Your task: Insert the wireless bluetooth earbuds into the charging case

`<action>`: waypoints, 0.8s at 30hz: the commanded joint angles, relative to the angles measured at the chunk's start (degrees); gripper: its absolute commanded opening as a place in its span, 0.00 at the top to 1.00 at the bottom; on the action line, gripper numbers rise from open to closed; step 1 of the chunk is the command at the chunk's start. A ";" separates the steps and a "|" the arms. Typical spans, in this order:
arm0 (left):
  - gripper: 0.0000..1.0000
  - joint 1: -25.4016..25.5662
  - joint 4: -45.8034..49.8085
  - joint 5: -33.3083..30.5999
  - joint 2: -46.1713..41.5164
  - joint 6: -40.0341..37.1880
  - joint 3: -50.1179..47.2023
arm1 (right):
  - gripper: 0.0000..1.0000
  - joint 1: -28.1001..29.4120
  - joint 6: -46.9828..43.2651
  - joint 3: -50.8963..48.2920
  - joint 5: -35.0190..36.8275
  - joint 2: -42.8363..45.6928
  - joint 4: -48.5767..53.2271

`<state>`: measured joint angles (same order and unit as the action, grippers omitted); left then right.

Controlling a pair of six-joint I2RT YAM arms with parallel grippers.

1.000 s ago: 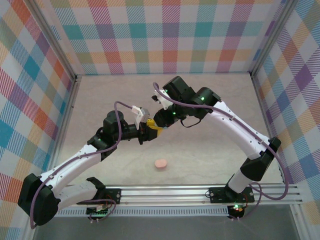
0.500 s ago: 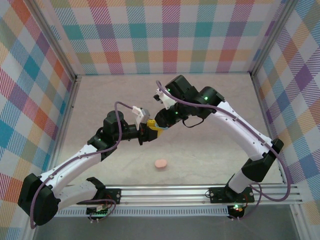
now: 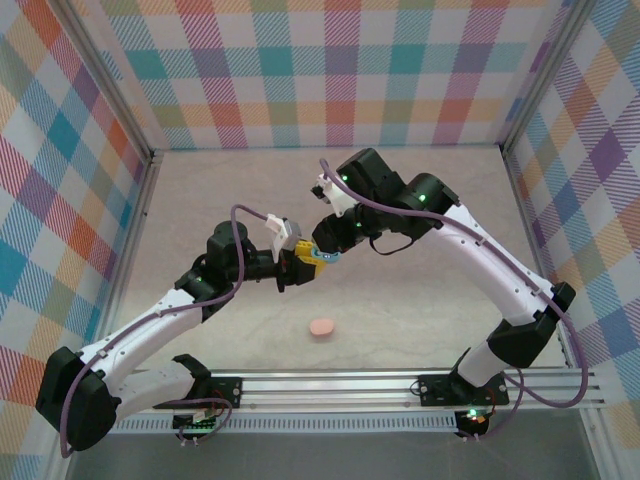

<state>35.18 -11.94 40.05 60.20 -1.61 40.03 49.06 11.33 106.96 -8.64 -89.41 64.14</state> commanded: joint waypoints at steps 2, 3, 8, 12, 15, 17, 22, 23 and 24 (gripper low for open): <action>1.00 0.59 -0.19 1.87 0.31 -2.17 2.42 | 0.69 -0.37 0.09 -0.15 0.09 1.28 0.11; 1.00 0.59 -0.18 1.83 0.43 -2.26 2.42 | 0.69 -0.37 0.09 0.00 0.27 0.89 0.47; 1.00 0.59 -0.10 1.87 0.54 -2.69 2.34 | 0.68 -0.28 -0.24 0.27 0.47 -0.49 1.16; 1.00 0.55 0.04 2.09 0.72 -2.79 2.31 | 0.68 -0.28 -0.69 -0.24 0.47 -1.07 0.57; 1.00 0.59 0.17 2.39 0.84 -2.79 2.42 | 0.70 -0.28 -1.08 -0.26 0.60 -1.93 0.61; 1.00 0.59 0.51 2.29 0.76 -3.09 2.50 | 0.70 -0.28 -1.24 -0.13 1.14 -2.59 0.96; 1.00 0.59 0.72 2.09 0.95 -3.81 2.94 | 0.68 -0.02 -1.38 -0.60 2.71 -3.16 1.26; 1.00 0.59 0.77 2.02 1.12 -3.82 3.09 | 0.67 0.05 -1.47 -0.77 2.82 -3.24 1.21; 1.00 0.59 0.70 2.00 1.38 -3.84 3.29 | 0.66 0.07 -1.49 -0.87 2.93 -3.35 1.22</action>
<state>35.16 -10.11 40.42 61.54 -3.51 40.34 49.10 11.05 106.94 -7.11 -91.70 64.64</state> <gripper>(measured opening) 0.331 0.334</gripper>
